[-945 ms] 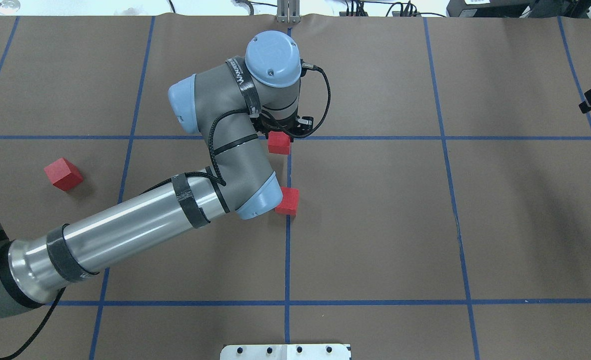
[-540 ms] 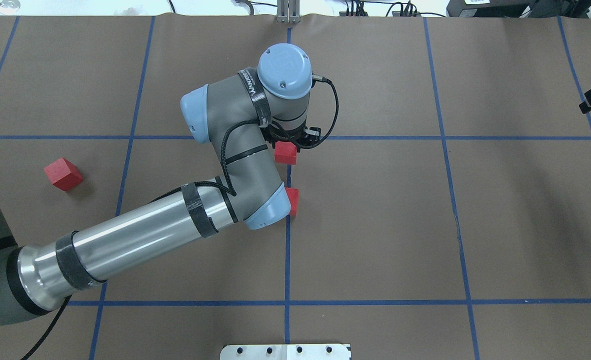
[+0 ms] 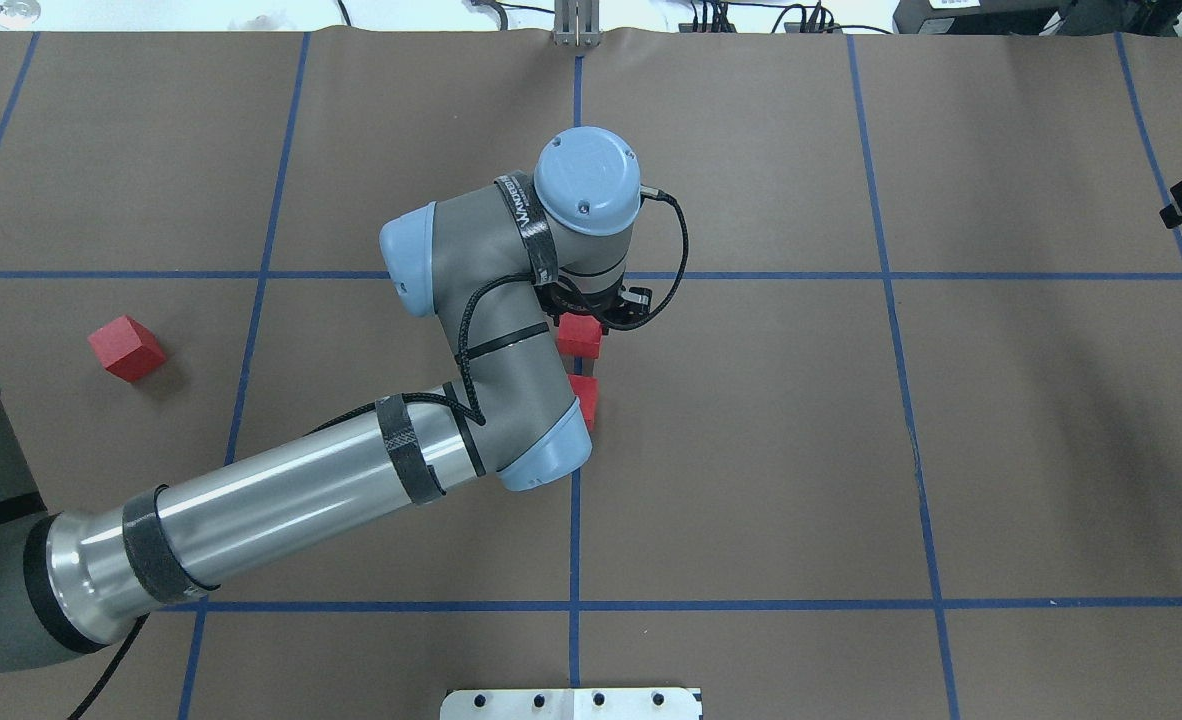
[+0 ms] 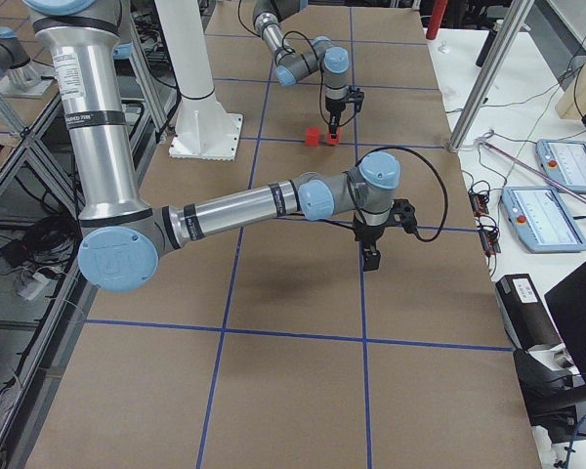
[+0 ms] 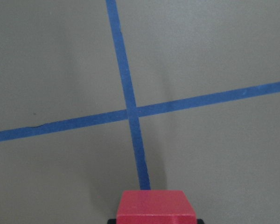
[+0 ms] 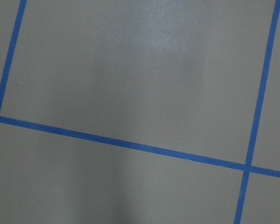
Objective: Form red blocks into L shape at center
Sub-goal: 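Carry the red cube with the left gripper beside the center cube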
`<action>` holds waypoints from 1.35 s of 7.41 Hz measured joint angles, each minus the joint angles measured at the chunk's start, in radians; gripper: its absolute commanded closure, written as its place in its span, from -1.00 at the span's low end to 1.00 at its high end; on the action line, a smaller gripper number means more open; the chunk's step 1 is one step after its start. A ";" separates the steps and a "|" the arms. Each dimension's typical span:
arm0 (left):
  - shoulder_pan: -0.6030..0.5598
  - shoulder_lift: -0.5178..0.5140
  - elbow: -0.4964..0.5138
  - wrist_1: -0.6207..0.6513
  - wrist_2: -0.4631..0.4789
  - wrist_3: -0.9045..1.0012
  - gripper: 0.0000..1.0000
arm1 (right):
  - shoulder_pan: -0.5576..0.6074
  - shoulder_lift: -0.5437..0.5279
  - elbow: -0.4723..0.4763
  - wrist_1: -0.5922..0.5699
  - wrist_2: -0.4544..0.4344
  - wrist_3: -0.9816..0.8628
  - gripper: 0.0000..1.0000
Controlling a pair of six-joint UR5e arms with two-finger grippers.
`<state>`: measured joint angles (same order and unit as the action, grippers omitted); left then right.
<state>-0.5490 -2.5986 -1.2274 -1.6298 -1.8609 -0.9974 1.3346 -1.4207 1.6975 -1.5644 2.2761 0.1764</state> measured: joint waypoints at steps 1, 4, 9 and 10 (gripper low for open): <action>0.001 0.001 -0.001 0.000 -0.001 0.000 1.00 | 0.000 -0.001 0.000 0.001 -0.001 0.000 -0.98; 0.007 0.002 -0.013 0.016 -0.006 -0.001 1.00 | 0.000 -0.002 0.001 0.001 -0.001 0.000 -0.98; 0.030 0.015 -0.039 0.039 -0.011 -0.003 1.00 | 0.000 -0.002 0.001 0.001 -0.001 0.002 -0.98; 0.032 0.021 -0.039 0.037 -0.012 -0.003 1.00 | 0.000 -0.002 0.001 0.001 -0.001 0.002 -0.98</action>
<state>-0.5168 -2.5778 -1.2665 -1.5930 -1.8724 -1.0001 1.3346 -1.4229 1.6981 -1.5635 2.2749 0.1782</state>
